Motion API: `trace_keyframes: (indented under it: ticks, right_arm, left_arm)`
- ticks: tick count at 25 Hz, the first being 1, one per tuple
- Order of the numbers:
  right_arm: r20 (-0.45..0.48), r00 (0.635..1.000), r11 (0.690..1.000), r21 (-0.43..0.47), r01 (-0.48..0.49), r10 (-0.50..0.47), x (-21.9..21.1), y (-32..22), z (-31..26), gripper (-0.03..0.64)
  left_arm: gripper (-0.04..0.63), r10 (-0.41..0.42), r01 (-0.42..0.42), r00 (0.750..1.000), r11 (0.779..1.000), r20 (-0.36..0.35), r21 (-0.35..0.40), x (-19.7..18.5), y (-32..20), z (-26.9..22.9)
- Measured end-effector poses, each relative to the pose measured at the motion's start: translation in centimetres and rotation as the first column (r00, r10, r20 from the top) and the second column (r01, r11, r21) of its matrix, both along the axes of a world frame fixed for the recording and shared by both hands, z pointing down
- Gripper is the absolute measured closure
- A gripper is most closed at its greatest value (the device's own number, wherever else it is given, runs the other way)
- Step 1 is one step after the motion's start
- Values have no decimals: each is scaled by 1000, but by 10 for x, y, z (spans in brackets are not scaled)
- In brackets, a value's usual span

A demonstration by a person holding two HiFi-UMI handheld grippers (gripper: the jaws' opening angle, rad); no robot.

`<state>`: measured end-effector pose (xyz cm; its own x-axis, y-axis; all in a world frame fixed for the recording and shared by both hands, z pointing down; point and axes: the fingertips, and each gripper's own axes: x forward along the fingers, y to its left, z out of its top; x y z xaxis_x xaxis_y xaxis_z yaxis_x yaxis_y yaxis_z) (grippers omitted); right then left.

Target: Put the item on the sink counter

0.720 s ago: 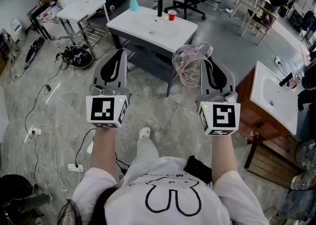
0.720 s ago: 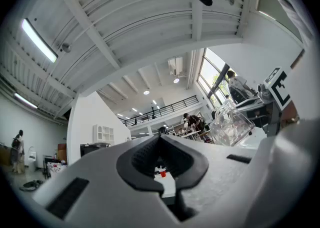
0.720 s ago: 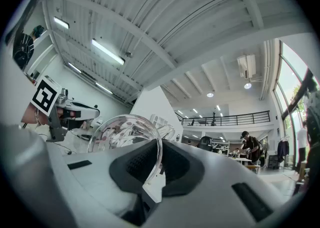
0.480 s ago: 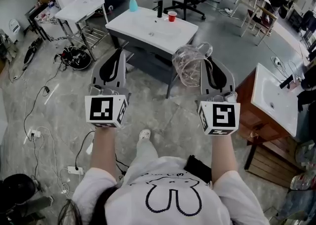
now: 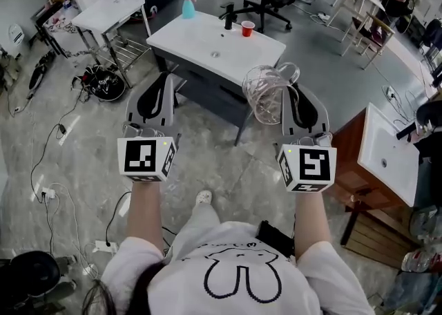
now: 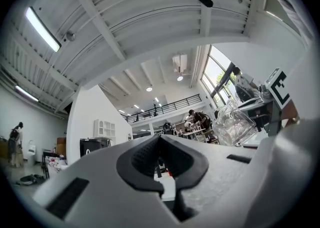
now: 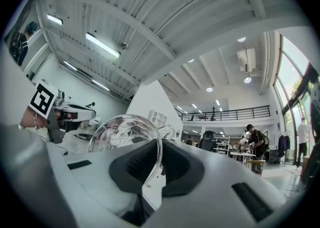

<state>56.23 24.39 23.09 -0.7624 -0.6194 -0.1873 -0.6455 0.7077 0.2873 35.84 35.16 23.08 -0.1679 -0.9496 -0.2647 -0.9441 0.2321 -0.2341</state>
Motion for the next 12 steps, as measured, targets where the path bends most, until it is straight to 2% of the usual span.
trace_keyframes:
  ticks: [12]
  right_arm:
    - [-22, 1000, 999, -40, 17, -18, -112, -64, 12, 574]
  left_arm:
    - [584, -44, 43, 998, 999, -44, -25, -118, -53, 15]
